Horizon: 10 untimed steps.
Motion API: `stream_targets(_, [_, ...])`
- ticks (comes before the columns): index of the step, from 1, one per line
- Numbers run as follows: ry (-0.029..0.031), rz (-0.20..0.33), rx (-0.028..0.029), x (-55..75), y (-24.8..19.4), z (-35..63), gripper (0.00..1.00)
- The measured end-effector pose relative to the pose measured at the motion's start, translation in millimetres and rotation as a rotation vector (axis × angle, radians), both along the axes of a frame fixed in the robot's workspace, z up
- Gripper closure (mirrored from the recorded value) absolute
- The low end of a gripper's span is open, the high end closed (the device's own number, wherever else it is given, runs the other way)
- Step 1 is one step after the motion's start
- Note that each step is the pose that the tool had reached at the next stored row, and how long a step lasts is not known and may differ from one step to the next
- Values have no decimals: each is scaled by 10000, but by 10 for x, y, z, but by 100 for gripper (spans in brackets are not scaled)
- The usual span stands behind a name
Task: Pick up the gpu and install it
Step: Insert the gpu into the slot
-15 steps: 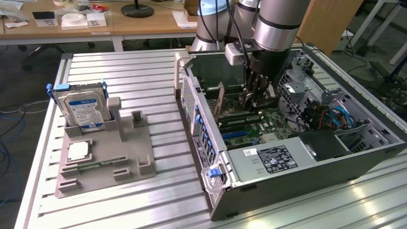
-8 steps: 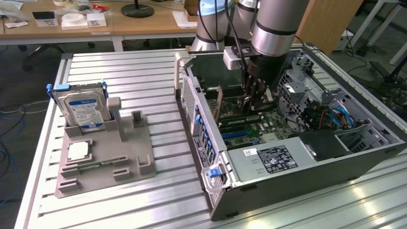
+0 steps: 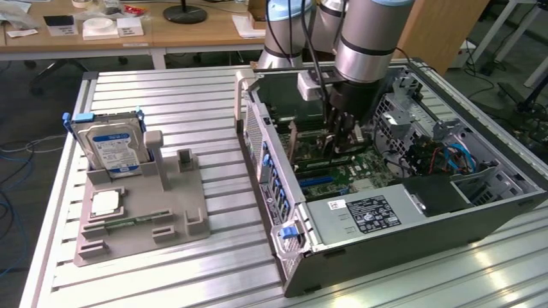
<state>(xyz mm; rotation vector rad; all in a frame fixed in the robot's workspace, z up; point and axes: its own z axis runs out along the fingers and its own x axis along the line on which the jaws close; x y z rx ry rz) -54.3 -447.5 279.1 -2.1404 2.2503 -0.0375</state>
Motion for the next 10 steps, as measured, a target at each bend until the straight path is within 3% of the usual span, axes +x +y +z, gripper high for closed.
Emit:
stream_targets(3, [87,-1,0,-1,-7,-32,72])
stream_targets(6, [89,1,-2,0,-18,-42,72])
stream_targets(10, [88,1,1,0,-84,-55,72])
